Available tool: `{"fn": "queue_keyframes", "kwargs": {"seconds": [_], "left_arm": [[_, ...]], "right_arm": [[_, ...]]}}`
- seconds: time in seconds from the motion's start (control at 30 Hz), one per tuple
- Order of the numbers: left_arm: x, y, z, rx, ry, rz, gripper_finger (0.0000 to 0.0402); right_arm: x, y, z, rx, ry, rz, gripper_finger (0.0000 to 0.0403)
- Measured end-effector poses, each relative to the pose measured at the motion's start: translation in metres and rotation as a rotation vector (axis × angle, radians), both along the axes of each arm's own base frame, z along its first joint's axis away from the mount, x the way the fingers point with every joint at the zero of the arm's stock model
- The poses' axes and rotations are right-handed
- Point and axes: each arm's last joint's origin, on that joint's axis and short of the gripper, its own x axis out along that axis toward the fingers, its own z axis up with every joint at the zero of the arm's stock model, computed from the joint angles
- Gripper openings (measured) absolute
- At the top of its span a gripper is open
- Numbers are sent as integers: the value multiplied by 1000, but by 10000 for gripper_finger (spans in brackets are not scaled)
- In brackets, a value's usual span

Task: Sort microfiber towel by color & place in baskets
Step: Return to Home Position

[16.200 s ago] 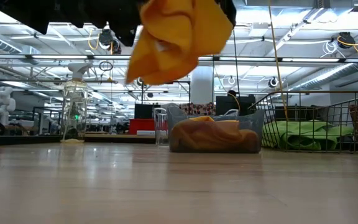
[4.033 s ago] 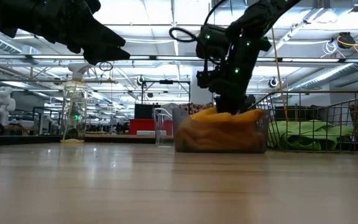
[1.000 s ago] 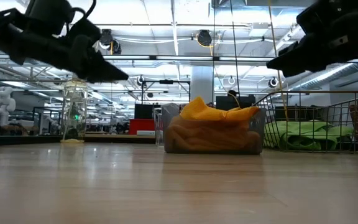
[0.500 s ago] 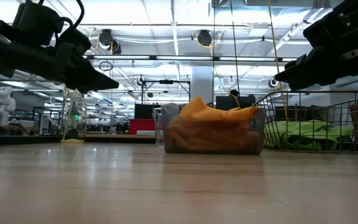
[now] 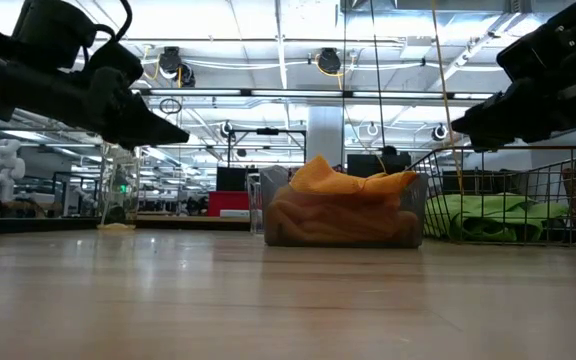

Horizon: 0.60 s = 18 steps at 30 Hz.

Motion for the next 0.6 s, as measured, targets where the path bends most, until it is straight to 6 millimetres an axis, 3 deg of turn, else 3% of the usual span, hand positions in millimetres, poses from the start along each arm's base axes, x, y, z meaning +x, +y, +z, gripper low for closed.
{"fn": "queue_keyframes", "kwargs": {"seconds": [0.37,0.6], "left_arm": [[0,-7,-1,40,12,-16,4],[-18,-6,-11,26,-60,22,4]], "right_arm": [[-7,-1,3,-5,1,2,0],[-12,-2,5,-26,-14,8,0]]}}
